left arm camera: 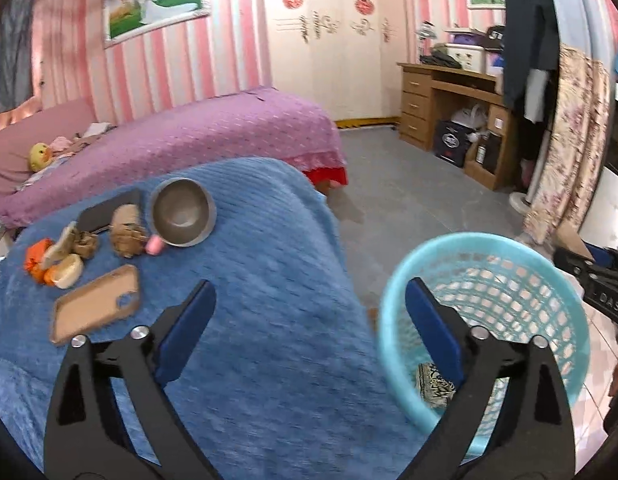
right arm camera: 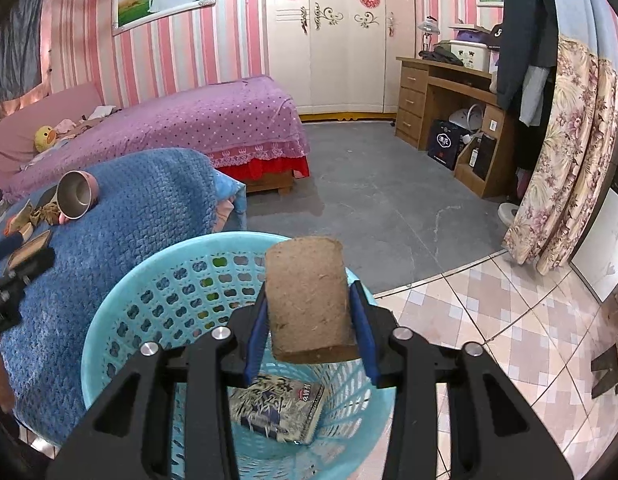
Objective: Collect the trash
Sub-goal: 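Carry wrapper and tube to the blue basket and release both, then move both tools back over the bed toward the orange peels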
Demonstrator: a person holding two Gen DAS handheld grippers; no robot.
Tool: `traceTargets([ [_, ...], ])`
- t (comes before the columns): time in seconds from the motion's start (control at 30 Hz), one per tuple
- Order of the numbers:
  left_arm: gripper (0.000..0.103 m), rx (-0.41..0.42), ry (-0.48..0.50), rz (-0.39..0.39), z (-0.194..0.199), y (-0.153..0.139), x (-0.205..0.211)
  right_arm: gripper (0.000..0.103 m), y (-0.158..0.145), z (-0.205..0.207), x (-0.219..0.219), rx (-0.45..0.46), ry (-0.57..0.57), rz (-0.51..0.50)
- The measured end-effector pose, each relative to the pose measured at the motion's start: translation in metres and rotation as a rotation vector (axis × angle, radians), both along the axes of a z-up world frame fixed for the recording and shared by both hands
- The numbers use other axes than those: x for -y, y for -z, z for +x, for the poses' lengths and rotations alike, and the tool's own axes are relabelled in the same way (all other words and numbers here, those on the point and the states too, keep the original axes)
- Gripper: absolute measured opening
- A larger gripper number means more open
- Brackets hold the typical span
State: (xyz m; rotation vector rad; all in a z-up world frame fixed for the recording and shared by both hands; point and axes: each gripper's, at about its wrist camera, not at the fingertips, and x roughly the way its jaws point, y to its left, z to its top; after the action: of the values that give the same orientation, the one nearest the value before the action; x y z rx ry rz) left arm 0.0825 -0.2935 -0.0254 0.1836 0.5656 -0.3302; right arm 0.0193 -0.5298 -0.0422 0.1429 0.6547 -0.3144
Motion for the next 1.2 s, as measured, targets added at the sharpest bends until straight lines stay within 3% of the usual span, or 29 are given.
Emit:
traceTargets([
  [0.3, 0.097, 0.006, -0.088, -0.009, 0.015, -0.009, -0.046, 0.046, -0.006, 0.008, -0.014, 0.011, -0.007, -0.011],
  [0.4, 0.097, 0.022, -0.101, 0.006, 0.016, -0.011, -0.053, 0.066, -0.008, 0.010, -0.020, 0.020, 0.001, -0.025],
  [0.63, 0.097, 0.033, -0.115, 0.001, 0.018, -0.018, -0.077, 0.087, -0.017, 0.016, -0.028, 0.057, 0.048, -0.022],
  [1.2, 0.097, 0.029, -0.164, 0.027, 0.048, -0.023, -0.164, 0.088, -0.019, 0.055, -0.092, 0.060, -0.034, -0.031],
])
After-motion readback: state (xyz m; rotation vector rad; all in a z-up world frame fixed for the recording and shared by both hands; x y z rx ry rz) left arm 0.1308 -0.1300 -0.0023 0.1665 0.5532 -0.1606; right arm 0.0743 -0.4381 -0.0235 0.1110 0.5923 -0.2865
